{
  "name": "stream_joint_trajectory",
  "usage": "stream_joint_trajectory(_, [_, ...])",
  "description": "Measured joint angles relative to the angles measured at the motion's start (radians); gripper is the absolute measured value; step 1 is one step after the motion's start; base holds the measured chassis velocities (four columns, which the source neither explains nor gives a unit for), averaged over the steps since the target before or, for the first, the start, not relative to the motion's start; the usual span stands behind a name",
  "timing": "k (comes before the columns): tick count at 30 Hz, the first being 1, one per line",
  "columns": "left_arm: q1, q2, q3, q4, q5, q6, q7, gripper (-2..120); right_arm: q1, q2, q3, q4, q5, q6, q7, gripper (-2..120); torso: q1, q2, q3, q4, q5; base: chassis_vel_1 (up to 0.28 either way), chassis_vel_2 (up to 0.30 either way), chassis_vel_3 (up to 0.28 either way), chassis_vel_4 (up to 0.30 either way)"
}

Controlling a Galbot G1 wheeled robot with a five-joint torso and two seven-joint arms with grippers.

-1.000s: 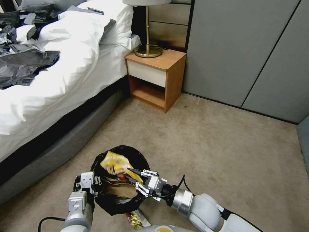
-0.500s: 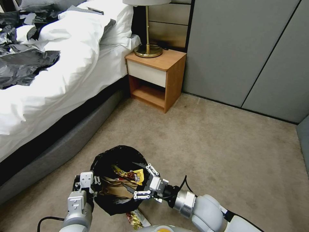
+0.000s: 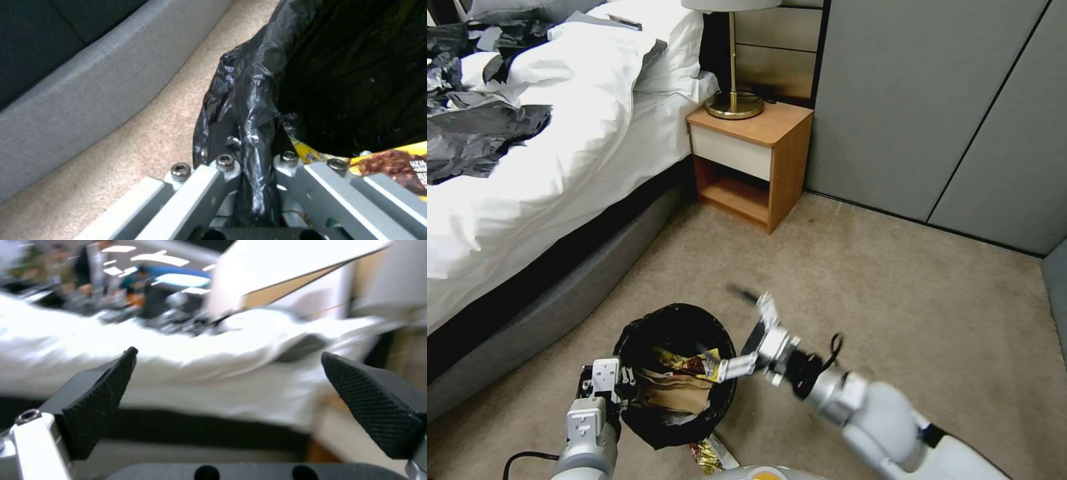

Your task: Pick up the trash bin, then pick up the garbage from the floor and place it into the trash bin.

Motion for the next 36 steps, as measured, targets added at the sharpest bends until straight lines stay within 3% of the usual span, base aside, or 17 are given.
stream_joint_trajectory(5, [0.002, 0.008, -0.021, -0.001, -0.015, -0.005, 0.001, 0, -0.116, 0.051, 0.175, 0.066, 0.014, 0.006, 0.094, 100, 0.000, 0.000, 0.000, -0.0001, 0.0002, 0.000, 0.000, 0.000, 0.000])
stream_joint_trajectory(13, [0.005, 0.017, -0.028, -0.013, -0.035, -0.011, 0.002, 0, -0.266, 0.135, 0.301, 0.035, -0.007, 0.056, 0.157, 100, 0.000, 0.000, 0.000, 0.0001, 0.0002, 0.000, 0.000, 0.000, 0.000])
stream_joint_trajectory(25, [0.010, 0.016, -0.022, -0.031, -0.055, -0.011, 0.001, 0, -0.278, 0.172, 0.285, -0.072, -0.047, 0.100, 0.157, 100, 0.000, 0.000, 0.000, 0.0002, 0.0002, 0.000, 0.000, 0.000, 0.000])
stream_joint_trajectory(36, [0.000, 0.013, -0.018, -0.033, -0.051, -0.002, 0.000, 0, -0.259, 0.133, 0.258, -0.099, -0.056, 0.100, 0.136, 100, 0.000, 0.000, 0.000, 0.0001, 0.0001, 0.017, 0.022, 0.022, 0.030])
